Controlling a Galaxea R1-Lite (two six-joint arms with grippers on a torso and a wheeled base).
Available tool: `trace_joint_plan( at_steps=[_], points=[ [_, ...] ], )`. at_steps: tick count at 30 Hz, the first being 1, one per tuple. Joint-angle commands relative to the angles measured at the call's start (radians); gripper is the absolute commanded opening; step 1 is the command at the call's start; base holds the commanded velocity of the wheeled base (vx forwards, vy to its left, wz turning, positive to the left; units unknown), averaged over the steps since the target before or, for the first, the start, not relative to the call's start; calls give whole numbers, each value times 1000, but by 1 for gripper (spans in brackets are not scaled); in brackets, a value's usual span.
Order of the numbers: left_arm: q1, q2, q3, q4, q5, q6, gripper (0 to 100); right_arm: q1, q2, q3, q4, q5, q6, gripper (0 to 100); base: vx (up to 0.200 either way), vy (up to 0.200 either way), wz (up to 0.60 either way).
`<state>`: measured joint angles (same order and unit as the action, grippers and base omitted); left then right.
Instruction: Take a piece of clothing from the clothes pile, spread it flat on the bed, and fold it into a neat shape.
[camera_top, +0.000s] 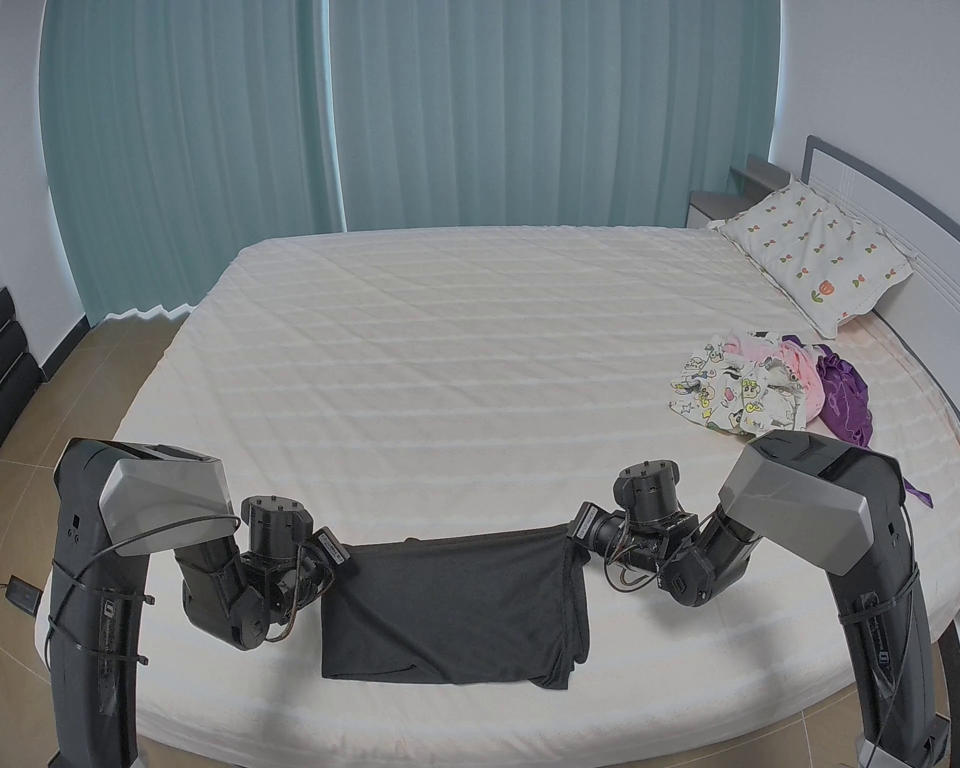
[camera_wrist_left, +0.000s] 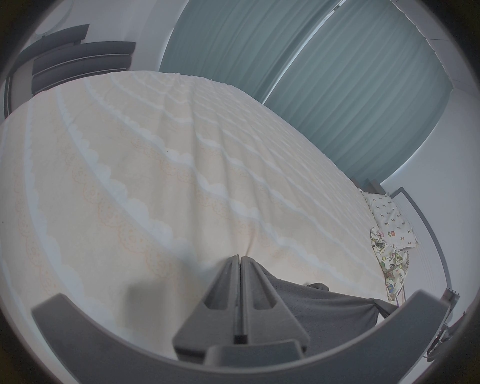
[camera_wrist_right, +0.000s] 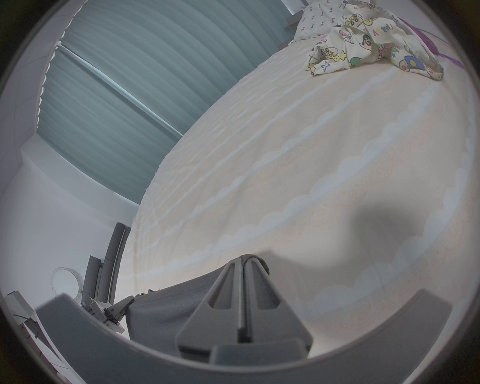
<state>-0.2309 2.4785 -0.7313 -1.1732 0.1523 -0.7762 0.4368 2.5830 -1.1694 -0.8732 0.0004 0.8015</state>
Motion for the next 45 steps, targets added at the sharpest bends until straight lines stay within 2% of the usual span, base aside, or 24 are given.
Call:
trace_joint_plan(
  at_steps=[1, 3, 4, 9, 12, 15, 16, 17, 20, 24, 27, 31, 42, 45],
  points=[
    [-1, 8, -4, 0, 1, 0, 100, -1, -3, 0, -1, 1, -2, 0, 0, 0, 0],
    [-1, 8, -2, 0, 1, -2, 100, 0, -3, 2, -1, 1, -2, 0, 0, 0, 0],
    [-2, 8, -2, 0, 1, 0, 100, 0, -3, 2, -1, 0, -2, 100, 0, 0, 0],
    [-1, 3, 7, -3, 1, -2, 100, -1, -34, 36, -3, -2, -2, 100, 0, 0, 0],
    [16, -61, 82, -36, -14, -6, 100, -4, -107, 140, -6, 4, 1, 100, 0, 0, 0],
    [19, -112, 185, -92, -99, 2, 100, -9, -145, 224, -63, 10, -2, 100, 0, 0, 0],
    [19, -112, 185, -92, -99, 2, 100, -9, -145, 224, -63, 10, -2, 100, 0, 0, 0],
    [15, -122, 248, -141, -146, 11, 100, -6, -156, 284, -122, 12, -7, 100, 0, 0, 0],
    [13, -115, 348, -221, -185, 60, 100, 8, -173, 366, -184, 27, -15, 100, 0, 0, 0],
    [11, -70, 486, -350, -244, 113, 100, 34, -193, 415, -187, 84, -18, 100, 0, 0, 0],
    [2, -35, 563, -398, -272, 176, 100, 59, -185, 418, -185, 84, -19, 100, 0, 0, 0],
    [-8, -10, 576, -398, -263, 253, 100, 79, -176, 419, -185, 82, -21, 100, 0, 0, 0],
    [-21, -15, 573, -398, -258, 224, 100, 82, -167, 419, -185, 78, -19, 100, 0, 0, 0],
    [-27, -15, 573, -398, -257, 210, 100, 89, -164, 419, -188, 78, -19, 100, -200, 0, 0]
  ],
)
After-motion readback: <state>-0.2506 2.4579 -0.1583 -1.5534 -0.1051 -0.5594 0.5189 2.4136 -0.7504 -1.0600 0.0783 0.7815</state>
